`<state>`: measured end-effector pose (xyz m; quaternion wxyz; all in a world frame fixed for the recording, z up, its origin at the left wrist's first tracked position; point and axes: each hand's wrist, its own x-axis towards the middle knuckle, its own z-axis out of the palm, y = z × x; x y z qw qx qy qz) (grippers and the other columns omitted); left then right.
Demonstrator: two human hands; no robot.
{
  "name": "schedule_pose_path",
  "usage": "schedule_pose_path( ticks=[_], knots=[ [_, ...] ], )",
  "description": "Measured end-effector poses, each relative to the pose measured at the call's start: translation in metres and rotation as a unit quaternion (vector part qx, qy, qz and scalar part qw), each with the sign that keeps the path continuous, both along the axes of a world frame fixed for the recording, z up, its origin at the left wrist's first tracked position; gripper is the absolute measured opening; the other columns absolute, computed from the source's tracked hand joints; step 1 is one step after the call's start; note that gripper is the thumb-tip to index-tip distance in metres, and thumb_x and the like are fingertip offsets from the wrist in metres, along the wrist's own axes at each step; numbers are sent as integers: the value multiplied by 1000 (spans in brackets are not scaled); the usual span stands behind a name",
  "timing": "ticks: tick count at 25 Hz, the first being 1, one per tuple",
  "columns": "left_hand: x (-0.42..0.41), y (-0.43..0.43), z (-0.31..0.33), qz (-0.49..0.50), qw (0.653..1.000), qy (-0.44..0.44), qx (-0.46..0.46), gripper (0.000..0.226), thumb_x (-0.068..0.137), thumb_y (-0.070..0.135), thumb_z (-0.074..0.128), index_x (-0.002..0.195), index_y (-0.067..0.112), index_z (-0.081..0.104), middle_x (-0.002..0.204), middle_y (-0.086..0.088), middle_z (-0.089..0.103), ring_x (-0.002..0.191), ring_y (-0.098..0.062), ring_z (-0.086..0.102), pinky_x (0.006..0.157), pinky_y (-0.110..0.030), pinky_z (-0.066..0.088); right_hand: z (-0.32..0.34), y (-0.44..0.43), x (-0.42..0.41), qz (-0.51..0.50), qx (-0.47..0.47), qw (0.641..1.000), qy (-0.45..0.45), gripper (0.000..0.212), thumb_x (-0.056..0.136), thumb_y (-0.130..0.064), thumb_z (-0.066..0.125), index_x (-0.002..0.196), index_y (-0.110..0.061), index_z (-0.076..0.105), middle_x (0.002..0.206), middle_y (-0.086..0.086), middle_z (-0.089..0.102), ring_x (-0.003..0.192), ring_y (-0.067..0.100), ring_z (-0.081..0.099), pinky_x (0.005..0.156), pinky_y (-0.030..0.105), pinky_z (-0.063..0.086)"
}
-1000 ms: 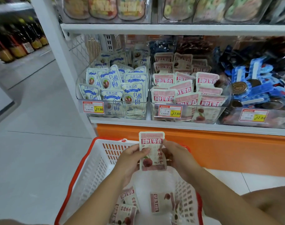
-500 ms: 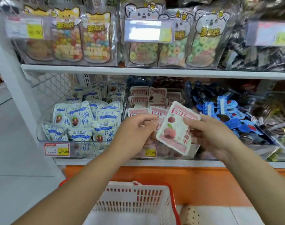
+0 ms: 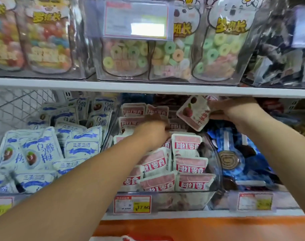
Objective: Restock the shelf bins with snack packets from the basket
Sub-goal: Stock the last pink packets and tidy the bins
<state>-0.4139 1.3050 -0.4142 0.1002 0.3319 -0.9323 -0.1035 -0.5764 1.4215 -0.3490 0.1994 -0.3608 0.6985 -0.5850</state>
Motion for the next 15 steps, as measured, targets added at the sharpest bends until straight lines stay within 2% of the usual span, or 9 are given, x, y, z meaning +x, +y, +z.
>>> schedule_pose_path(
  ticks=[2,5,7,8,9,11,13,15],
  knots=[
    [-10,-7,-1,-11,1000,16,0,24,94,30,56,111,21,70,108,-2,68,88,-18,61,73,-27,48,3,-13,-1,5,34,999,34,22,95,3,51,114,-8,56,112,11,63,99,24,62,82,36,55],
    [-22,-15,-4,-7,1000,22,-14,15,91,26,60,95,20,73,101,1,68,82,-16,60,73,-28,52,4,-32,-8,36,33,998,41,26,97,4,45,119,-5,54,103,7,61,96,23,59,76,28,55],
    [-28,-18,-4,-7,999,34,-35,12,90,28,62,87,22,73,107,3,63,89,-18,57,82,-31,52,1,-42,-16,58,37,996,57,27,98,1,44,124,-1,54,99,6,61,87,19,60,90,40,53],
    [-30,-19,-3,-10,998,34,-43,11,89,29,63,84,24,71,110,4,62,93,-20,56,86,-34,52,0,-46,-20,66,47,994,71,28,99,1,44,125,-1,53,100,8,62,81,14,58,94,42,52],
    [-32,-19,-1,-17,999,28,-38,10,89,30,63,83,25,70,112,5,63,96,-20,56,89,-35,52,-1,-50,-24,73,53,992,85,29,99,3,42,126,0,52,106,14,63,78,11,56,90,36,54],
    [-31,-21,1,-33,999,19,5,8,90,30,64,83,27,68,105,5,67,92,-19,61,91,-36,53,-1,-57,-33,87,61,988,110,33,98,8,40,129,10,48,127,29,56,78,9,54,69,18,56],
    [-26,-21,2,-36,998,32,47,5,89,29,65,86,28,69,97,5,70,88,-17,65,88,-35,55,-2,-66,-40,98,80,985,119,32,98,5,41,129,13,48,132,33,51,80,13,56,67,18,55],
    [-20,-20,3,-32,995,64,70,5,87,29,68,89,27,72,96,7,72,86,-15,67,86,-34,56,-4,-74,-46,112,102,979,134,29,100,-3,44,126,8,52,129,31,54,88,19,59,72,23,54]
  ],
)
